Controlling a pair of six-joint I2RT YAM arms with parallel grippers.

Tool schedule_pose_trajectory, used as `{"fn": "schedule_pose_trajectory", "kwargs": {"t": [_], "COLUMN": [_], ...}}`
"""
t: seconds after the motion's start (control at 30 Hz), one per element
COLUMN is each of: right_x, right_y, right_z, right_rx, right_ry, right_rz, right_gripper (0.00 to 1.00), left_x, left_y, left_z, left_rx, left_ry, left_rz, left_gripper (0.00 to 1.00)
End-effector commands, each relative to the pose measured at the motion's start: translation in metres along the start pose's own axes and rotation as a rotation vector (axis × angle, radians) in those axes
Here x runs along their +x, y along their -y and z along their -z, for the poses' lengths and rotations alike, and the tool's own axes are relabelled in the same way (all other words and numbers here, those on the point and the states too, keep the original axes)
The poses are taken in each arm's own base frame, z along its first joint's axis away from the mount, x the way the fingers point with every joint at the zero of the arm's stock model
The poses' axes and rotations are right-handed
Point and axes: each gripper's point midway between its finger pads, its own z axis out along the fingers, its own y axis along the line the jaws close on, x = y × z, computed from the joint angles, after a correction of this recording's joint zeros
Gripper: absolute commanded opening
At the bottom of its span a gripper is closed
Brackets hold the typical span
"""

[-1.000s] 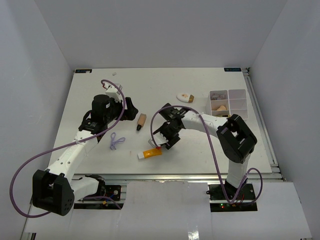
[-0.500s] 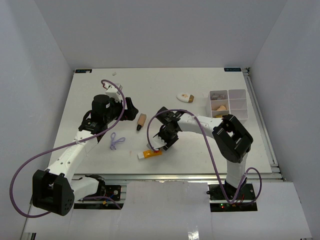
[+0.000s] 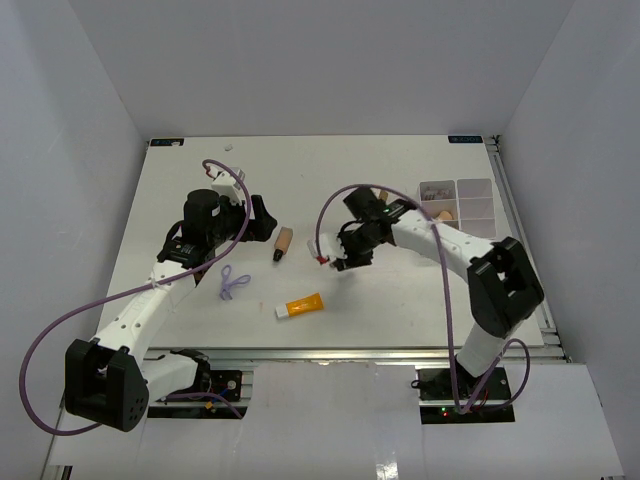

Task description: Organize the makeup

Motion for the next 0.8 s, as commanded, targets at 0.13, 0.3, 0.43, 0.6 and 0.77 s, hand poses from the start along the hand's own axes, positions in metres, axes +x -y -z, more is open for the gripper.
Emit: {"fn": "schedule_pose_trajectory", "kwargs": {"t": [0.13, 0.3, 0.43, 0.6, 0.77], "right_x": [0.013, 0.066, 0.106, 0.153, 0.18], "right_y": [0.018, 0.029, 0.028, 0.02, 0.022], "right_z": [0.104, 0.17, 0.214, 0.25, 0.274], "right_rx": [0.269, 0.555, 0.781, 0.988, 1.101], "right_ry": [0.364, 0.526, 0.597, 0.647, 0.695], "right_rz": [-0.428, -0.658, -0.738, -0.854, -0.913], "right_gripper": [0.13, 0.13, 0.14, 0.14, 0.14], "left_x": [-0.009, -0.008, -0.009, -0.008, -0.007], "left_y": [0.011, 0.012, 0.014, 0.013, 0.013], "left_z": [0.005, 0.006, 0.008, 0.007, 0.007], "left_rx": [0.059, 0.065, 0.076, 0.075, 0.077], "left_ry": [0.033, 0.035, 0.037, 0.034, 0.031], "left_rz": [0.003, 0.001, -0.004, -0.005, -0.005], "left_gripper": [0.98, 0.98, 0.98, 0.98, 0.98]}}
